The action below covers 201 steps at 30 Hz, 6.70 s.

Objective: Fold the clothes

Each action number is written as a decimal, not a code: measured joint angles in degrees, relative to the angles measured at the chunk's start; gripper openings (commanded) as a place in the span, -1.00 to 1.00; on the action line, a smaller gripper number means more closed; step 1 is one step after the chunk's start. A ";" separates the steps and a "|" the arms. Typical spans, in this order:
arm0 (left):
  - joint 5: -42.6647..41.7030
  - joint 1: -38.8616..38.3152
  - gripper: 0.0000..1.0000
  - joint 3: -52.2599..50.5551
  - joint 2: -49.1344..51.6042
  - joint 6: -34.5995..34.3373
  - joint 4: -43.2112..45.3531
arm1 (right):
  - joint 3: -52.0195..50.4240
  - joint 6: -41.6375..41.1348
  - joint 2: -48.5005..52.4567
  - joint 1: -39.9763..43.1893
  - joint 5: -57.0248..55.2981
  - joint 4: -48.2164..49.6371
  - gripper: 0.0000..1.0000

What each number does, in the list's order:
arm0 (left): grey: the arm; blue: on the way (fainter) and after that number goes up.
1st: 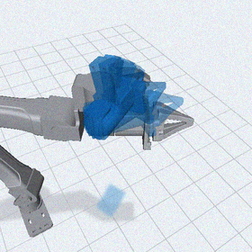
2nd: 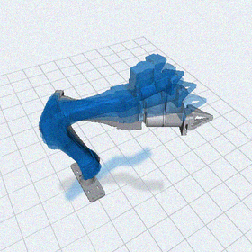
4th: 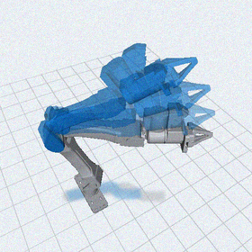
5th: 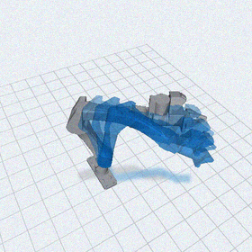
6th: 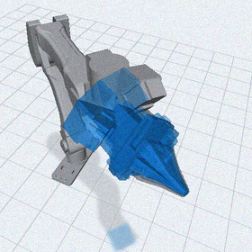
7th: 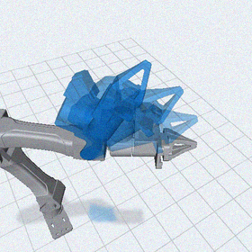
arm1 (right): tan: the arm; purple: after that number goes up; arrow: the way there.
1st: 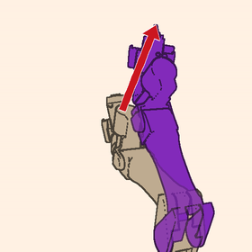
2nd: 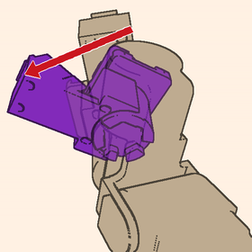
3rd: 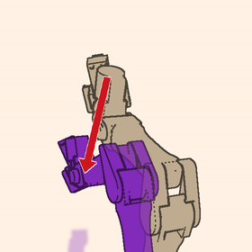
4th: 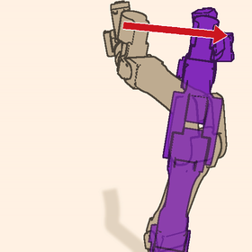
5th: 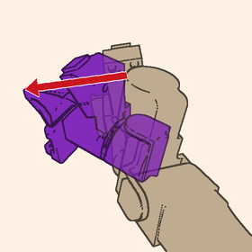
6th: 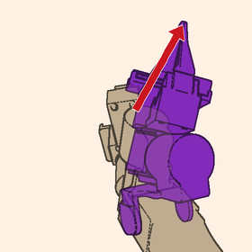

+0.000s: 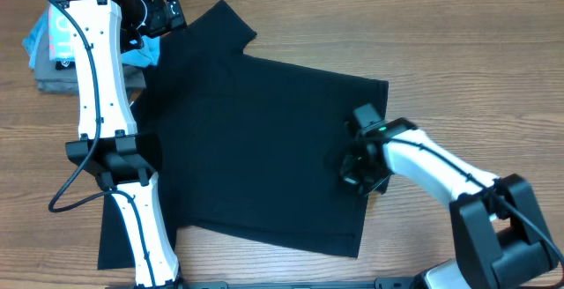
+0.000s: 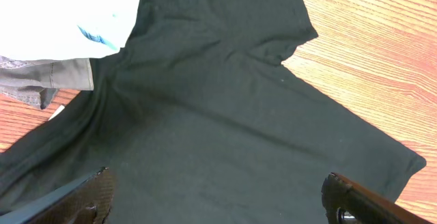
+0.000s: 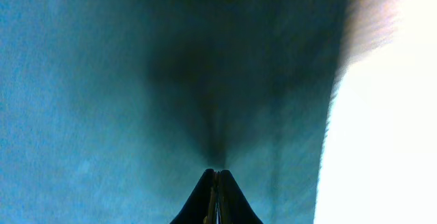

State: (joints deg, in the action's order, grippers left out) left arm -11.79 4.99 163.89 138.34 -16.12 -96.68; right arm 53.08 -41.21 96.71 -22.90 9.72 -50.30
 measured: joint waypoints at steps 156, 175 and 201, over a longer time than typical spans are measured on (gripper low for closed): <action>2.56 -5.40 0.94 -131.64 -60.46 -30.71 43.19 | -0.26 20.24 -23.69 38.56 11.54 -14.88 1.00; 1.05 -5.40 -0.92 -133.39 -60.61 -31.85 43.41 | -3.54 17.81 -23.69 38.56 10.51 -12.68 1.00; -3.04 -5.40 -0.92 -133.44 -60.67 -31.82 46.62 | -18.49 2.71 -23.69 38.56 6.32 -9.25 0.48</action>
State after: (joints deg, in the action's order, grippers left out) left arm -14.83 -0.40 30.46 77.67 -47.94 -50.06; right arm 34.59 -38.50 73.01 15.66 16.03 -59.55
